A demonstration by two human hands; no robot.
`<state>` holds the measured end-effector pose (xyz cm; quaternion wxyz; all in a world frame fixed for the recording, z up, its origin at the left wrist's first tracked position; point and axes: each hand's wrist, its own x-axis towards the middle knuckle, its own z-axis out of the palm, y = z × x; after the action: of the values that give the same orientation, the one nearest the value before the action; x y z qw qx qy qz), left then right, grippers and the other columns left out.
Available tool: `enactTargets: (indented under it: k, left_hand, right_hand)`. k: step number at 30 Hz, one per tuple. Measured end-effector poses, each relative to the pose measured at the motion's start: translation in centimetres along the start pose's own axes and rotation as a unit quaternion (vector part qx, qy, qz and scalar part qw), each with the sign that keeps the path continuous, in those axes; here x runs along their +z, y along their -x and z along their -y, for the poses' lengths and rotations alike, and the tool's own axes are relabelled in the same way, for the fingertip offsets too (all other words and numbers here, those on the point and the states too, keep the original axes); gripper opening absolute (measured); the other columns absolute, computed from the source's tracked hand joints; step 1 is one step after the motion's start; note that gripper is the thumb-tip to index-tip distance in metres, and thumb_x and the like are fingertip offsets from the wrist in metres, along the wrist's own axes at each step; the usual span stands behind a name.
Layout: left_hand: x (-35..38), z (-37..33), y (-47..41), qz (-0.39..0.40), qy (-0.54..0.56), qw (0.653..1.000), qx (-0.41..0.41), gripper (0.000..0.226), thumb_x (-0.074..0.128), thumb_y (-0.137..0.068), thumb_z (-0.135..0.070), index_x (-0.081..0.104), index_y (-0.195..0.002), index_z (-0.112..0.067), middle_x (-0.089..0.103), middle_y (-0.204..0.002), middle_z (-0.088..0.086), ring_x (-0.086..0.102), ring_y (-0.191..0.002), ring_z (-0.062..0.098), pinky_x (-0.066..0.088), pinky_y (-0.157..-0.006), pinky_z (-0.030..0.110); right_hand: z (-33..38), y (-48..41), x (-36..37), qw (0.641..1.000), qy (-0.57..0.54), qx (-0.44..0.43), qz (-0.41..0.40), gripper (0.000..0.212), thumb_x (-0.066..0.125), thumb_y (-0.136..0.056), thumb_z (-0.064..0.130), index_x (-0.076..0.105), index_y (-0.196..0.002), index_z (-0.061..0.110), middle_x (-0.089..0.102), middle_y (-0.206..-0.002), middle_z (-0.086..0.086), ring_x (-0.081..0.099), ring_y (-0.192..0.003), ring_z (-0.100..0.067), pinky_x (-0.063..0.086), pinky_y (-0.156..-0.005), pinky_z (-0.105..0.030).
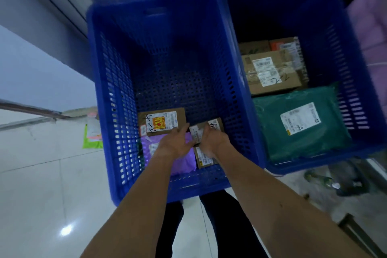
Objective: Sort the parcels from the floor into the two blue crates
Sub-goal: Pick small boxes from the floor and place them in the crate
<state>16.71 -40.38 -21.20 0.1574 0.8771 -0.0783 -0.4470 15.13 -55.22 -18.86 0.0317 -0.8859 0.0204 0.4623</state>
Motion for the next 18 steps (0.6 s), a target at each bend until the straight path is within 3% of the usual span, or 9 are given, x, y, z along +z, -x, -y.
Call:
enactTargets:
  k: [4,8,14,18]
  left_hand:
    - [-2.9,0.6,5.7,-0.013,-0.02,1.0,0.016,0.071,0.046,-0.098,-0.055,0.012,-0.157,-0.032,0.036,-0.151,0.018,0.047,-0.131,0.037,0.044,-0.104,0.048]
    - [-5.4,1.3,11.2,-0.012,-0.08,0.996,0.021,0.076,0.042,-0.098,-0.058,0.007,-0.158,-0.029,0.028,-0.158,0.017,0.038,-0.141,0.036,0.038,-0.111,0.051]
    - [-7.6,2.1,17.8,-0.024,-0.091,0.995,0.035,0.074,0.043,-0.098,-0.058,0.012,-0.158,-0.029,0.03,-0.159,0.015,0.039,-0.141,0.035,0.039,-0.11,0.048]
    - [-7.3,3.2,21.1,-0.035,-0.059,0.997,0.029,0.07,0.046,-0.098,-0.054,0.019,-0.157,-0.028,0.038,-0.156,0.013,0.042,-0.138,0.034,0.04,-0.107,0.046]
  right_hand:
    - [1.4,5.1,-1.4,0.996,-0.088,0.008,-0.024,0.07,0.042,-0.103,0.028,0.008,-0.156,-0.002,0.03,-0.158,-0.019,0.042,-0.137,-0.032,0.04,-0.106,-0.038]
    - [3.0,10.5,-3.5,0.987,-0.154,0.013,-0.041,0.061,0.043,-0.102,0.041,0.028,-0.148,0.004,0.046,-0.144,-0.018,0.052,-0.125,-0.034,0.044,-0.092,-0.038]
    - [5.6,17.2,-4.8,0.981,-0.184,0.016,-0.066,0.066,0.033,-0.102,0.055,0.034,-0.142,0.003,0.051,-0.138,-0.021,0.054,-0.119,-0.037,0.045,-0.092,-0.044]
    - [7.2,20.3,-4.4,0.979,-0.184,0.024,-0.081,0.063,0.032,-0.102,0.051,0.035,-0.142,0.002,0.046,-0.141,-0.024,0.05,-0.124,-0.04,0.042,-0.097,-0.046]
